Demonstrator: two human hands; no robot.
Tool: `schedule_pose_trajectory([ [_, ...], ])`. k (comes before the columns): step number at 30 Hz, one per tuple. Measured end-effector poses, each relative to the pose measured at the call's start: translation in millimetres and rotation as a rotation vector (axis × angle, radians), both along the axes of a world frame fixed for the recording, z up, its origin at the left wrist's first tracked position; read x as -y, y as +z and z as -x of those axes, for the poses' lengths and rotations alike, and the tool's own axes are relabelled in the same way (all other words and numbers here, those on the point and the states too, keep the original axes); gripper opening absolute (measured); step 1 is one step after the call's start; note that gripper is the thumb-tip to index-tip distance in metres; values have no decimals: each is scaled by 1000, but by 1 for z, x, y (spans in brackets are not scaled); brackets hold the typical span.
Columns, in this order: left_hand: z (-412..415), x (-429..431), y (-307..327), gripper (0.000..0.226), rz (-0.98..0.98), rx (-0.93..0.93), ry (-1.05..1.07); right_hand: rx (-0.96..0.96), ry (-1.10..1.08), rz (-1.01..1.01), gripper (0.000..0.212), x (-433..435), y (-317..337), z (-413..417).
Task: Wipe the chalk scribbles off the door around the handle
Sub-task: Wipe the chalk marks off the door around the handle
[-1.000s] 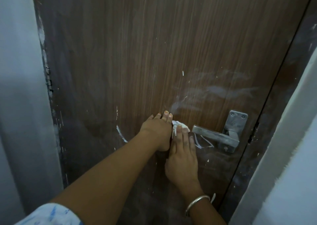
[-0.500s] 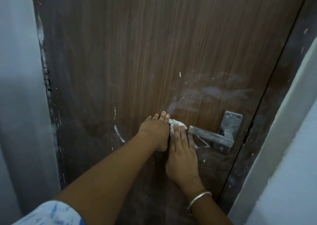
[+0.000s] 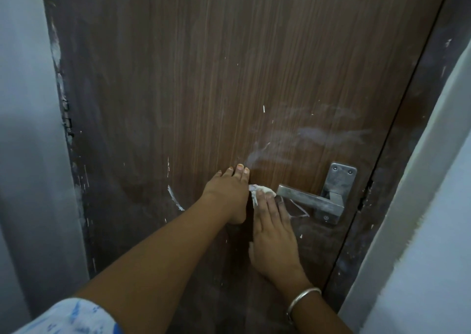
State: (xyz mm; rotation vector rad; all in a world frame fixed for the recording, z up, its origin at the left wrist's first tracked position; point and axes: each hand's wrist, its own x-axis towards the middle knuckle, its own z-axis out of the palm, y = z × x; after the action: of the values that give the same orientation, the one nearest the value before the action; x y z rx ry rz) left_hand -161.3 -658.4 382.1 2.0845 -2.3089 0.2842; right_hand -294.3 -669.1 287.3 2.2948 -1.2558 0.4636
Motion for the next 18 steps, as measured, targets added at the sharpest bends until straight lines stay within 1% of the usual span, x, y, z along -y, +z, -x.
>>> schedule_pose_trajectory([
  [3, -1, -1, 2, 93, -14, -1, -11, -117, 47, -20, 82, -4, -15, 10],
  [5, -1, -2, 3, 92, -13, 5, -7, -159, 66, -6, 76, -4, -18, 16],
  [7, 0, -2, 2, 90, -12, 3, -8, -169, 60, 5, 77, -1, -11, 16],
  [10, 2, -2, 2, 90, -5, 3, 0, -108, 51, 19, 85, 3, 4, 11],
  [13, 1, -2, 2, 92, 7, -4, -8, -92, 43, 4, 89, 1, 4, 5],
  [15, 1, -1, 1, 92, 10, -6, -6, -105, 28, -23, 89, -2, -3, 5],
  [18, 0, 0, 0, 93, 10, 12, -2, -167, 5, -51, 82, -7, -21, 9],
])
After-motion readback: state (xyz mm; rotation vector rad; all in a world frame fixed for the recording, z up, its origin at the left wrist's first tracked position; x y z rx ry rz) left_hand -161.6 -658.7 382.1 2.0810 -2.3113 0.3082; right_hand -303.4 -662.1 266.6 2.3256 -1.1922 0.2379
